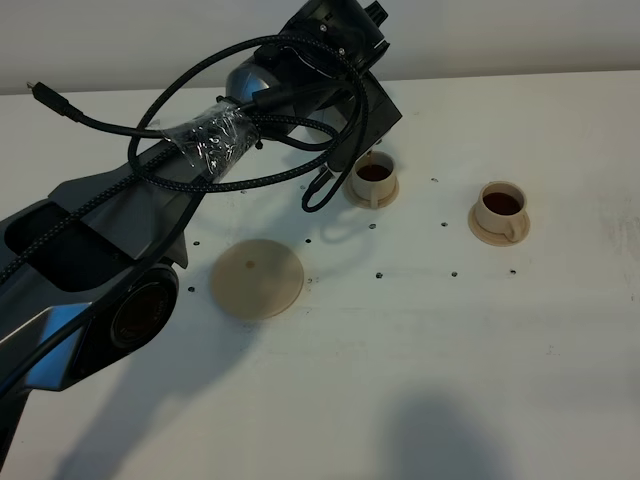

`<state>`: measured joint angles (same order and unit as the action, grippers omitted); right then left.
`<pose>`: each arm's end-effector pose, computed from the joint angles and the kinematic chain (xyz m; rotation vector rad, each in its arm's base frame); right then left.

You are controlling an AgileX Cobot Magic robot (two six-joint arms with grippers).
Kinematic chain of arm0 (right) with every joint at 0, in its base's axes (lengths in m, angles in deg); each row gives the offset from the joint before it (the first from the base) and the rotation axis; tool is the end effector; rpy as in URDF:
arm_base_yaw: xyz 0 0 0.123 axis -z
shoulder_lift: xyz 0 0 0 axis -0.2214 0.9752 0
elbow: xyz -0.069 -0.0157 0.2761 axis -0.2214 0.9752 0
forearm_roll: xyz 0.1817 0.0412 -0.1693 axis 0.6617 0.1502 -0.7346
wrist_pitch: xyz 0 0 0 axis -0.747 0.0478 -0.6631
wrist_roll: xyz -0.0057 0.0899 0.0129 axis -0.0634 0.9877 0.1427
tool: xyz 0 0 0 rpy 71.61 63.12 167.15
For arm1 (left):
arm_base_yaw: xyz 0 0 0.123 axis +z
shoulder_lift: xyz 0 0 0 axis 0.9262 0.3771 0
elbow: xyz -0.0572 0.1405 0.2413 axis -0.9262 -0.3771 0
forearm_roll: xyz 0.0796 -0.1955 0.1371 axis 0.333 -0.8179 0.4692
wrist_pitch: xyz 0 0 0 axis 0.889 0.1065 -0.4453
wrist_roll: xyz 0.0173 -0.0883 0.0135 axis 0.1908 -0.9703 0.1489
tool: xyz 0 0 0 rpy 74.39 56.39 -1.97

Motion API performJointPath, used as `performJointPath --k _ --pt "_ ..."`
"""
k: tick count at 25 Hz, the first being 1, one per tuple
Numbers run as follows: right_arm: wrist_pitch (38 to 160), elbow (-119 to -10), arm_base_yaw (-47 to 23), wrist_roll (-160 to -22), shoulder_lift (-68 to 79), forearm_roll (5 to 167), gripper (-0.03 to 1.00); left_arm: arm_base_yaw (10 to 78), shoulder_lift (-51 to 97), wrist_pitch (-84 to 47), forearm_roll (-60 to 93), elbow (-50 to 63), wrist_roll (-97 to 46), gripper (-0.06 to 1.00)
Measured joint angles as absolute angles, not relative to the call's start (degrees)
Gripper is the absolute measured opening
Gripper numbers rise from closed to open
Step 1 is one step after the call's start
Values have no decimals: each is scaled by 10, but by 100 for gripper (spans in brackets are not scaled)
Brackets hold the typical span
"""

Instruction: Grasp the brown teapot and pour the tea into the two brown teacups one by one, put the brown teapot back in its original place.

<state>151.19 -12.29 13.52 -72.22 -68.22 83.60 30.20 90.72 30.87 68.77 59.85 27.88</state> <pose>-0.0048 0.0081 0.2730 -0.0718 2.0553 0.0660 0.4604 -0.2981 0.2215 2.4872 0.9261 1.1606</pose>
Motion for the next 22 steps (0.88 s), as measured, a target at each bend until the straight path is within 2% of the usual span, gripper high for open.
performJointPath --k 22 --pt "1512 -123 135 -722 -682 836 45 302 907 315 688 599 276 16"
